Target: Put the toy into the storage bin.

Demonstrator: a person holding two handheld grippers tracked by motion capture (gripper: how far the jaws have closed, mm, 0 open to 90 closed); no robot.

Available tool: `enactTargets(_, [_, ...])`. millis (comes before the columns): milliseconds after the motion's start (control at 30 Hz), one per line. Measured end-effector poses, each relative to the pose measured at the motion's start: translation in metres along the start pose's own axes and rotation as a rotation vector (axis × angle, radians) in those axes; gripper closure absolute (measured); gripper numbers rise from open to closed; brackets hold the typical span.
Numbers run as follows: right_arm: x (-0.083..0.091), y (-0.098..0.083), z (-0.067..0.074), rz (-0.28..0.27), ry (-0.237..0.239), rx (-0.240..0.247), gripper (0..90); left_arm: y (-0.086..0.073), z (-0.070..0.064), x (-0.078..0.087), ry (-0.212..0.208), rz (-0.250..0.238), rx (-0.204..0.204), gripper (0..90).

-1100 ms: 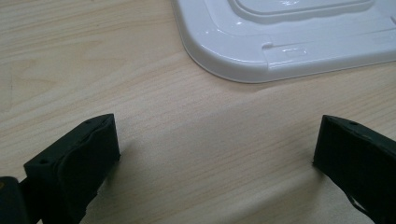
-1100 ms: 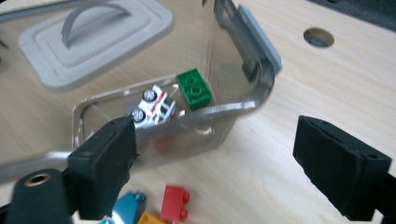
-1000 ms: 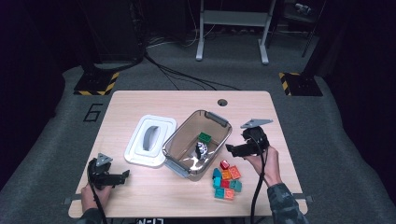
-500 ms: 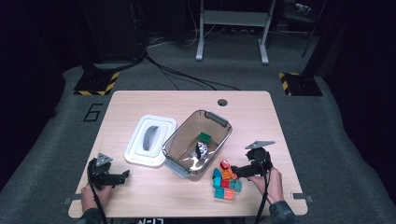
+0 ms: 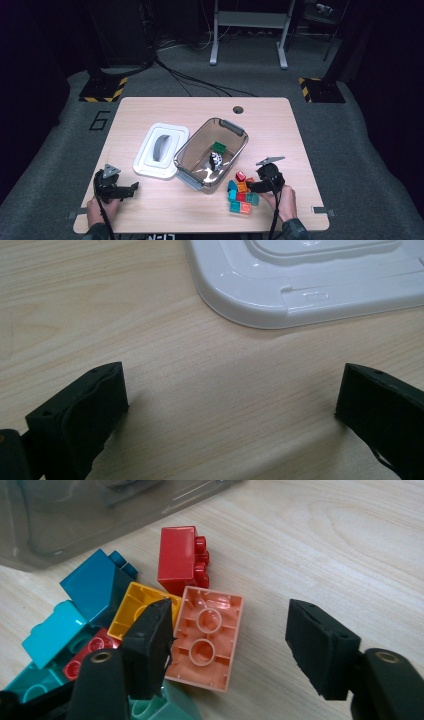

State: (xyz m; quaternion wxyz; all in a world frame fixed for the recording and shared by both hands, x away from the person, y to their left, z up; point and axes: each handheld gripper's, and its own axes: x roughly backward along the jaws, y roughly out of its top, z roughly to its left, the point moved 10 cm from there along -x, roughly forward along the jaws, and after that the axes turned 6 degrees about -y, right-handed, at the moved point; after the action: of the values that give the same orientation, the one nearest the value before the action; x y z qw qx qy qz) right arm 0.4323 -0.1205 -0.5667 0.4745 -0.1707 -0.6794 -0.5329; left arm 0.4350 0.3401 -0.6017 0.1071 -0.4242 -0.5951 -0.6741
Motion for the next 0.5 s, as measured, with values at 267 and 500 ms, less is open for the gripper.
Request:
enactTargets(267, [-0.004,-0.002,0.001,0.021,-0.006,0.006,44.8,0.000,0.000,0.000,0.001,0.001,0.000,0.0])
enactTargets(500, [-0.003,-0.001,-0.011,0.035,-0.045,-0.001,56.8,0.000,0.000,0.000,0.002,0.002,0.000,0.0])
